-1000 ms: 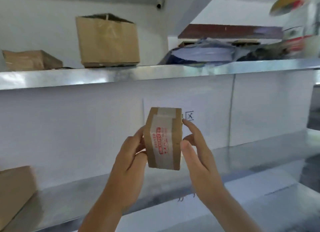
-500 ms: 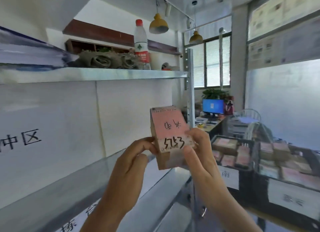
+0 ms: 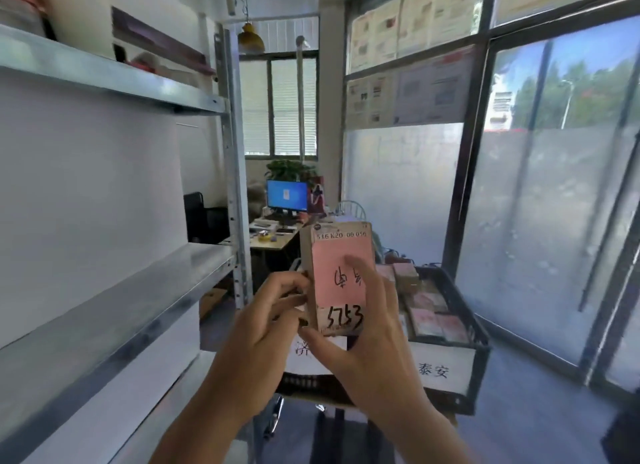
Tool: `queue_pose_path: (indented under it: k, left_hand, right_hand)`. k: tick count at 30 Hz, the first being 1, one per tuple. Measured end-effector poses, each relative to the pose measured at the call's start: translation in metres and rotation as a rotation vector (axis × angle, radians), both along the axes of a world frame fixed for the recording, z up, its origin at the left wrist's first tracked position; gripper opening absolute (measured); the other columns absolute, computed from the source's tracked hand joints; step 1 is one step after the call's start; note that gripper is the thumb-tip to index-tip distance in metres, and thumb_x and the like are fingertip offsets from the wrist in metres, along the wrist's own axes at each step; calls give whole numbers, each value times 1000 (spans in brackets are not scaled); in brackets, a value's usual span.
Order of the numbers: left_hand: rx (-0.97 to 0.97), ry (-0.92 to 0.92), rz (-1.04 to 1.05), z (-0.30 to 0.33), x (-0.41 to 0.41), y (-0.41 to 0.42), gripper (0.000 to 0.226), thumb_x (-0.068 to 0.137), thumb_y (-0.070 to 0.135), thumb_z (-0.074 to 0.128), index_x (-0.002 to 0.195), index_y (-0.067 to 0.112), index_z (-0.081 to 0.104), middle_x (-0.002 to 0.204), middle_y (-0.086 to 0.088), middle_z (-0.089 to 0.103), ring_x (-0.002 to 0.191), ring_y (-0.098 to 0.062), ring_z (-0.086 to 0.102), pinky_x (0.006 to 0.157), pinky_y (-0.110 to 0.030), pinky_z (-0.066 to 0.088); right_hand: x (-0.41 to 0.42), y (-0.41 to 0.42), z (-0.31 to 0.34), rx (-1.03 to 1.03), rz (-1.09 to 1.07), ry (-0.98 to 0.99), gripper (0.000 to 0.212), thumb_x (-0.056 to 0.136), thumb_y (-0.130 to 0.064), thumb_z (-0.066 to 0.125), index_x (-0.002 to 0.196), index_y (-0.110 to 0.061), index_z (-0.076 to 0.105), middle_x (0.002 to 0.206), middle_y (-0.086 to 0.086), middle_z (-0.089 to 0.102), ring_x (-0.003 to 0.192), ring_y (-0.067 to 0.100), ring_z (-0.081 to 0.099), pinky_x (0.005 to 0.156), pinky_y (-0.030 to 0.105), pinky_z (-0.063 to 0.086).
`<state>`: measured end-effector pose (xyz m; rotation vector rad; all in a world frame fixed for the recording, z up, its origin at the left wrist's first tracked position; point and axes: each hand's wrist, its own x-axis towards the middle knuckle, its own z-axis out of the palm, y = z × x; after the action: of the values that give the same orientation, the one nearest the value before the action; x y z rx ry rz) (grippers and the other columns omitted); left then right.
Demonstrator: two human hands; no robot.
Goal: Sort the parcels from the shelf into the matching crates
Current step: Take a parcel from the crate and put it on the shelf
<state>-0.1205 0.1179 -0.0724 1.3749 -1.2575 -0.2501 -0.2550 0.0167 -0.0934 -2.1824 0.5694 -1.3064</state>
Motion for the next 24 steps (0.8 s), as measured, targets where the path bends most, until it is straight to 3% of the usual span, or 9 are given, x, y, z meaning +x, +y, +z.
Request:
queue_pose_path:
  k: [7,10,12,15,17,19,21,22,24]
  left_hand:
    - [139,-105,-112,-22,34,-101,38,104,31,37,134,41,60,129,17,70,115,-35,69,94,-61,57]
    - [164,-100,-43,-36,59,-143,42,103,31,36,133,52,57,133,31,63,130,2,58,102,-33,53]
    - [171,-93,46,-42,76,-171,44,110,17,37,127,53,58,126,28,65,122,19,54,90,-9,48]
    - [200,-105,186,-48,93,-207,46,109,3,40,127,41,56,116,28,57,101,29,55,72,3,44]
    - [248,-170,263,-55,107,-232,43,109,9,43,133,43,53,118,20,60,108,7,64,75,-8,51]
    - [313,-191,314,-62,127,-256,43,108,16,45,142,42,51,122,-15,65,115,-39,62,90,-42,56]
    - [353,-209,357,-64,146,-276,45,106,20,46,144,43,49,123,-17,63,117,-50,57,99,-57,51]
    - [351,-213,377,-64,154,-285,46,104,22,46,144,45,49,129,-4,63,119,-43,59,102,-56,50]
    - [333,-224,410,-65,172,-302,48,103,21,48,144,46,49,142,25,49,127,-2,53,111,-40,44]
  right_hand:
    - [18,-97,-33,14,-259,49,84,84,-42,79,145,-56,23,133,-20,35,115,-16,42,71,10,45]
    - [23,-149,-48,74,-328,43,82,84,-44,81,145,-51,27,131,-15,40,106,0,51,72,14,46]
    - [29,-186,-62,111,-351,64,82,84,-45,82,145,-48,28,128,-13,42,100,6,56,73,22,53]
    - [47,-242,-85,190,-336,98,81,83,-45,82,143,-48,27,126,-9,45,88,11,62,69,34,61]
    - [66,-275,-97,234,-303,150,78,84,-45,80,142,-48,29,125,-6,46,83,5,60,61,21,55]
    - [87,-302,-107,276,-267,218,75,85,-44,79,143,-46,30,121,-6,45,80,0,56,57,13,44]
    - [110,-327,-116,291,-224,275,75,85,-46,77,143,-48,29,119,-6,45,82,2,55,57,14,42]
    - [121,-338,-120,290,-211,306,75,85,-47,76,142,-49,28,119,-6,45,82,3,55,57,14,41]
    - [145,-357,-131,307,-189,352,73,86,-50,75,141,-50,27,117,-6,45,82,6,56,59,19,44]
